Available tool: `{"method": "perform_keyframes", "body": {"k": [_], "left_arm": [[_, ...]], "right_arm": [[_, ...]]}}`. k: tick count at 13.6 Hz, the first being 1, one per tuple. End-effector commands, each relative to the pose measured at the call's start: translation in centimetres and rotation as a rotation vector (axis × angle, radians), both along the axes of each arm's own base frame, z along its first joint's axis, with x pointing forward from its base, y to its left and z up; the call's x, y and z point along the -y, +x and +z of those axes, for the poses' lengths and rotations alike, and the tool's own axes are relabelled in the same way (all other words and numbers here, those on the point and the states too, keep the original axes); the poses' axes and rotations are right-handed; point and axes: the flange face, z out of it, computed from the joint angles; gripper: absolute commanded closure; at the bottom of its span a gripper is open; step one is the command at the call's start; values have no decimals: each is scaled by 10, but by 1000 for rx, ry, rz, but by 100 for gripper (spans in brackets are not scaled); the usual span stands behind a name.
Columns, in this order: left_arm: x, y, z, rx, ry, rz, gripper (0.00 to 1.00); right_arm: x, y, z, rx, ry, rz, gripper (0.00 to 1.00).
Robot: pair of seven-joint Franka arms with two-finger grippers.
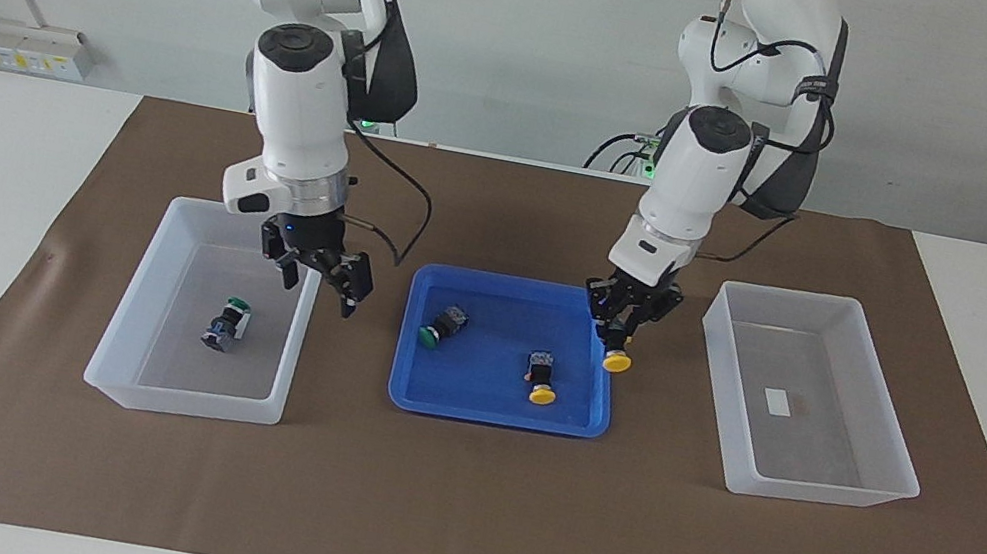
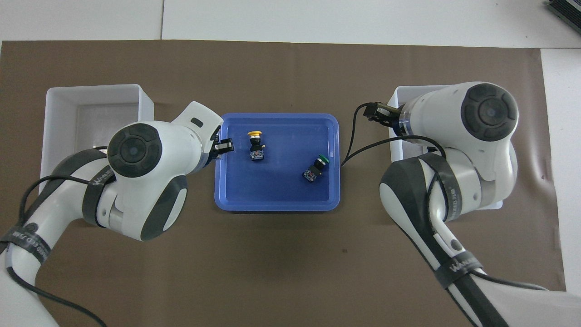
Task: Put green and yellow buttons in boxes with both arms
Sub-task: 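Carry the yellow button to the box with the left gripper while the right gripper grasps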
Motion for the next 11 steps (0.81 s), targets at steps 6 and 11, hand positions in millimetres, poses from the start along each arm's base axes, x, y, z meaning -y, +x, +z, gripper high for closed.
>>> {"method": "perform_keyframes", "body": {"k": [6,11], "left_arm": [[-161,62,12,128,71,-40,100],[-237,64,1,124,129,-121,100]], "right_arm": [[-120,-22,-79,-82,50,-148,0],[-146,-51,-111,-134,11,-92,0]]}}
